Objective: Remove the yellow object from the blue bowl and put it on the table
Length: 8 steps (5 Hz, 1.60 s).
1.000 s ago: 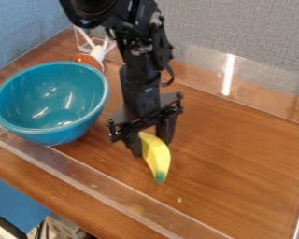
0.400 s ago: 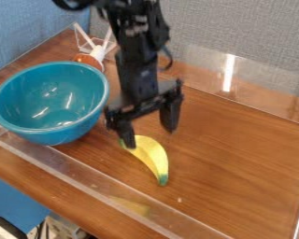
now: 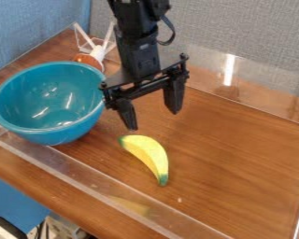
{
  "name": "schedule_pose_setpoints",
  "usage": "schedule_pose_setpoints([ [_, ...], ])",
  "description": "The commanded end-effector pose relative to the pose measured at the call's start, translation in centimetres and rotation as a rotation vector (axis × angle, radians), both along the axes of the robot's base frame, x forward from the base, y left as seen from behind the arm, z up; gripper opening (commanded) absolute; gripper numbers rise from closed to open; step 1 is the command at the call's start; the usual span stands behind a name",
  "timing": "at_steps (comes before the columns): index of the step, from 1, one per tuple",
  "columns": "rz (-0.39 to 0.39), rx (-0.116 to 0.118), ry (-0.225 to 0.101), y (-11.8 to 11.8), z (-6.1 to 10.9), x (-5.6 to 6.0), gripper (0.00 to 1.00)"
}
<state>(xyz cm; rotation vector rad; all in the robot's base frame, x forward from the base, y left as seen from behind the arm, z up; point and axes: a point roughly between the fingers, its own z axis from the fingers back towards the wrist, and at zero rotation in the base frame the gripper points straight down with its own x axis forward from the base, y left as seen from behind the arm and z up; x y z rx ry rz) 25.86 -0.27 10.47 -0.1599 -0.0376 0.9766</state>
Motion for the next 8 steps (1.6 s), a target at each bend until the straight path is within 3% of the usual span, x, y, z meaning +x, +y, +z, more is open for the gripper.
schedule_pose_setpoints([
  [1,0.016,0.0,-0.081,-0.1,2.1,0.9,1.0],
  [3,0.084,-0.008,-0.107,0.3,2.3,2.3,1.0],
  [6,0.214,-0.058,-0.157,-0.6,1.9,8.7,1.0],
  [7,0.244,-0.063,-0.162,-0.8,1.2,10.6,1.0],
  [8,0.25,-0.049,-0.158,-1.1,-0.1,11.6,1.0],
])
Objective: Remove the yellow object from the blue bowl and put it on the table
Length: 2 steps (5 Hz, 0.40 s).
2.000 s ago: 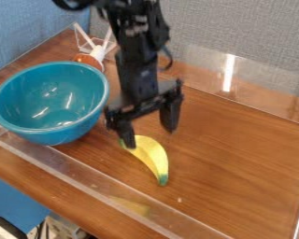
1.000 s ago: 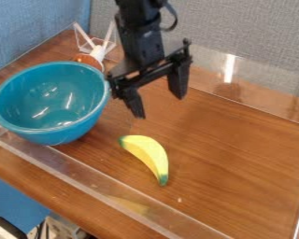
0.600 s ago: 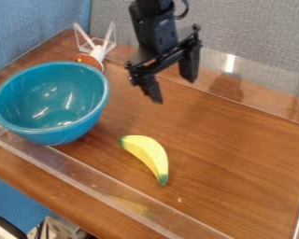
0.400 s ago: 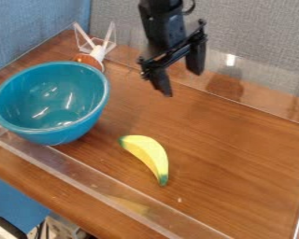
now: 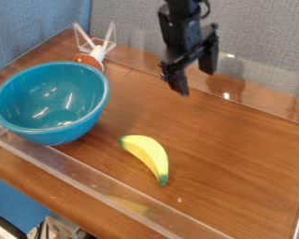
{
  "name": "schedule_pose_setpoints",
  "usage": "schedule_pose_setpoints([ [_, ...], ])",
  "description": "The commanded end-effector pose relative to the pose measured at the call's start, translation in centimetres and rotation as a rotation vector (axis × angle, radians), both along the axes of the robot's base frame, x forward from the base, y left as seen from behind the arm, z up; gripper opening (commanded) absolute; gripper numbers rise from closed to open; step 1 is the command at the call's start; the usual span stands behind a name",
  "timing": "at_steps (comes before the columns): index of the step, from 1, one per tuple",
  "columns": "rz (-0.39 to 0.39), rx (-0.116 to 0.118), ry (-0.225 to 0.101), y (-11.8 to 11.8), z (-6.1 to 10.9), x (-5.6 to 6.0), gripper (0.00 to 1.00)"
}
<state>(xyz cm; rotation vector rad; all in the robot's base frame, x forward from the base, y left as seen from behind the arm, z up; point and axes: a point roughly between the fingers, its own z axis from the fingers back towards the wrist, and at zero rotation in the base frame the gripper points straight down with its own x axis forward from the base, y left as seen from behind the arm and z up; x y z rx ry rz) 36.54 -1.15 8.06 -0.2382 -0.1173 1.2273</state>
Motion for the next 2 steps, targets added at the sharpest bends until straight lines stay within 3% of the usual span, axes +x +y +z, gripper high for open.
schedule_pose_setpoints([
  [1,-0.006,0.022,-0.069,-0.51,0.91,1.42,1.0],
  [2,-0.014,0.034,-0.076,-0.53,0.02,1.22,1.0],
])
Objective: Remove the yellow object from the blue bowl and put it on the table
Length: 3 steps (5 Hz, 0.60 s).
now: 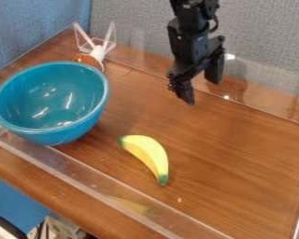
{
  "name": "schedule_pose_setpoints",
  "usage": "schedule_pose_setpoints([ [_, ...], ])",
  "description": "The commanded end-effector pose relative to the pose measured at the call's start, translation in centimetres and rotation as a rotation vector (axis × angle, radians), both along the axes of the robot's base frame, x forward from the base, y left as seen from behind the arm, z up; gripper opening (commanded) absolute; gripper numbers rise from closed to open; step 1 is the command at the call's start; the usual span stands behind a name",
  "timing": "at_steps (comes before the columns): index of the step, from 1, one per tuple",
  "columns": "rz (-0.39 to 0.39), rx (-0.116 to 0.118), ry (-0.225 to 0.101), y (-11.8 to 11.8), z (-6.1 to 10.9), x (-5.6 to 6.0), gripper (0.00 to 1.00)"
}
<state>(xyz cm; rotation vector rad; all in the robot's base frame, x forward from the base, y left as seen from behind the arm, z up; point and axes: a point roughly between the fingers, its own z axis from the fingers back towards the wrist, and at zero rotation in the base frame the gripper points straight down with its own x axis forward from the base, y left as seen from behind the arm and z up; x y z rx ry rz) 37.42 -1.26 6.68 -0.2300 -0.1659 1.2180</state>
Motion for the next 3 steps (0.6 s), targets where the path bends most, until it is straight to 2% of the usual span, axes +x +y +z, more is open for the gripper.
schedule_pose_setpoints([
  [1,-0.022,0.017,-0.051,-0.5,0.4,0.1,1.0],
  [3,-0.06,0.041,-0.057,-0.7,-1.1,0.0,1.0],
])
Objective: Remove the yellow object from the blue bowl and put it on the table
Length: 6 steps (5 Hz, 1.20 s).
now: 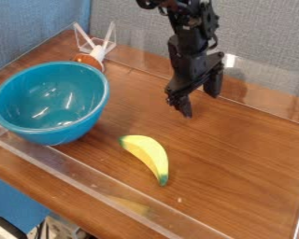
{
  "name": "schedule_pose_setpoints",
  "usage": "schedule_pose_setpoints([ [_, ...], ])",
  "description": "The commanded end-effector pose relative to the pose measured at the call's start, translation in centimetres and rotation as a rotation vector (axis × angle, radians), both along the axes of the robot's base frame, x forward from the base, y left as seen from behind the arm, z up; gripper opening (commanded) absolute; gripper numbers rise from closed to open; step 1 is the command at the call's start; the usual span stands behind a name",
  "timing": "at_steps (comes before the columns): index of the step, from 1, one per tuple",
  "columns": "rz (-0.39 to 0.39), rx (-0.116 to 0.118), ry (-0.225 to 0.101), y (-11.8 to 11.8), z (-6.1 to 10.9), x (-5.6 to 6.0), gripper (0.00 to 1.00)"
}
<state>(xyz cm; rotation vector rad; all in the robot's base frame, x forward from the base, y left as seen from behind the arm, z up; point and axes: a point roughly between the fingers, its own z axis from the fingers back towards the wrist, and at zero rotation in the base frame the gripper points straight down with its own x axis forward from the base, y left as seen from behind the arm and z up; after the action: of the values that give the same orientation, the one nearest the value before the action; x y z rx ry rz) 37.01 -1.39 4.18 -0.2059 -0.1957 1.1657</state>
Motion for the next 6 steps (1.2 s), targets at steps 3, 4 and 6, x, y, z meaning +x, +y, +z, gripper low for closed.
schedule_pose_setpoints([
  [3,-0.035,0.029,-0.031,-0.5,0.0,0.5,1.0],
  [4,-0.038,0.038,-0.025,-0.4,-0.5,0.6,1.0],
  [6,-0.041,0.054,-0.012,-0.2,-1.4,0.6,1.0],
])
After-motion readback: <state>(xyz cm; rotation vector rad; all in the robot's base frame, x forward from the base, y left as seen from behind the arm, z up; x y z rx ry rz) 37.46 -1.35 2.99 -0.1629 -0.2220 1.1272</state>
